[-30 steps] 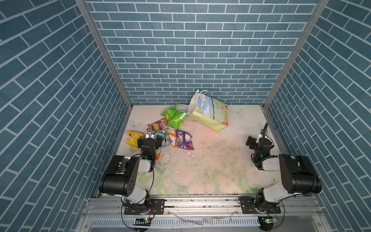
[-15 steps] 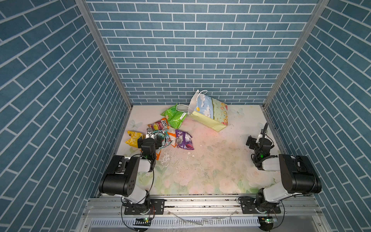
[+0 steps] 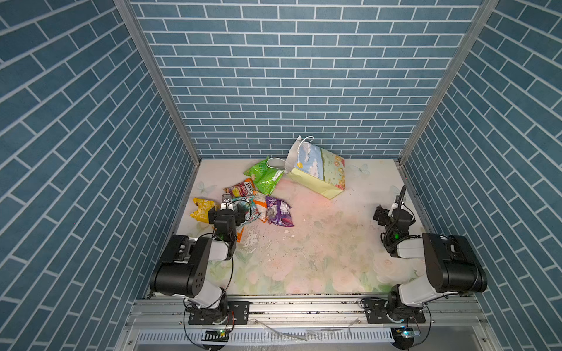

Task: Take the snacks out of the paper bag
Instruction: Reset both arms

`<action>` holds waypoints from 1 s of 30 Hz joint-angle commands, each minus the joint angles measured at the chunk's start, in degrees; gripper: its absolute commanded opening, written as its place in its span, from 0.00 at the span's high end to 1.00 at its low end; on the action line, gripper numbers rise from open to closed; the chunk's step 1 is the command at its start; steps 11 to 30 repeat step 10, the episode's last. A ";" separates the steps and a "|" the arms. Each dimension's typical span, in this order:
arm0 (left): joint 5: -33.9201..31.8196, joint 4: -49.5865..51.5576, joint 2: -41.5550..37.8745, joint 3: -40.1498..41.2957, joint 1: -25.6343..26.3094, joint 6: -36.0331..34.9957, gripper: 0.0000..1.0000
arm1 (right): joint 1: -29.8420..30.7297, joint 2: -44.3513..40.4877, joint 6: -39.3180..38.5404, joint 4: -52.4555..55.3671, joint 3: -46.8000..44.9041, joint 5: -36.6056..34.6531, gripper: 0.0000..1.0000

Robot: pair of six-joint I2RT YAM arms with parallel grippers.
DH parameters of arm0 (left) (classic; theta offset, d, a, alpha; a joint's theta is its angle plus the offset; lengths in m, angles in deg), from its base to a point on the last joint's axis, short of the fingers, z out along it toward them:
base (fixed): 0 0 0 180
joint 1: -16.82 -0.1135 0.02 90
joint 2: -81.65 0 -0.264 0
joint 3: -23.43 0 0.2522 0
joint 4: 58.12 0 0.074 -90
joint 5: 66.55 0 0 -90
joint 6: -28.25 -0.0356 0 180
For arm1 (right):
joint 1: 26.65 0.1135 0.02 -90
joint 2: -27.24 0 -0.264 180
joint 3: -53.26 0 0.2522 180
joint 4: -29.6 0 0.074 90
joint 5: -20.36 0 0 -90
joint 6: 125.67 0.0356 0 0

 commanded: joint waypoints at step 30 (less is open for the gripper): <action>-0.50 0.40 0.04 -0.71 -0.24 0.37 0.00 | -0.05 0.06 -1.11 -2.25 -0.16 1.38 0.01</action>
